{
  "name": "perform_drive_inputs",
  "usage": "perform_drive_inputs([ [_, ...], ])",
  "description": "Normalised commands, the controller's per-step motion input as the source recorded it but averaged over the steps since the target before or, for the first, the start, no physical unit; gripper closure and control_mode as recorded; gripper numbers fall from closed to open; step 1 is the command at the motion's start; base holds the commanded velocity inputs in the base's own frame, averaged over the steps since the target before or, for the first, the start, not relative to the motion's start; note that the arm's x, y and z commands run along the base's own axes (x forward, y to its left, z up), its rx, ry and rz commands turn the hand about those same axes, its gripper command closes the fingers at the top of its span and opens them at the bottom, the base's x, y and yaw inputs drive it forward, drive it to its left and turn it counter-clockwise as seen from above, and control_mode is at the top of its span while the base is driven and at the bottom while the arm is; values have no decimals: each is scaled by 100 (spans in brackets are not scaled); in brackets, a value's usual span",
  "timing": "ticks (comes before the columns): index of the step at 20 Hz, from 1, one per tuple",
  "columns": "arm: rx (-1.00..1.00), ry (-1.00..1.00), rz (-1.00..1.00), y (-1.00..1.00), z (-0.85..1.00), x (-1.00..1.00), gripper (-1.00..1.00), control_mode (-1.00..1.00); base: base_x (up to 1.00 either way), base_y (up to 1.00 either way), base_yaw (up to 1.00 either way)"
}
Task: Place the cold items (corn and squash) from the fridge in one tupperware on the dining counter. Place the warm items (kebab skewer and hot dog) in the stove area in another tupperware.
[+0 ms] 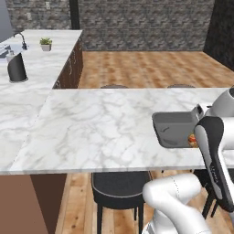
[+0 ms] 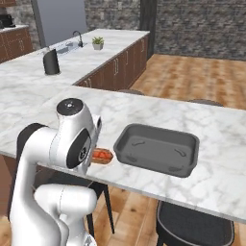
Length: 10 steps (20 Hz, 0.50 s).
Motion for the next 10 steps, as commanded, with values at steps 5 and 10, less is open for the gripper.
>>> perform_drive_inputs([
  [5,0,8,0,-46,0,68,100,-100,0,0,0],
  [10,0,6,2,-60,-9,77,100,-100,0,0,0],
])
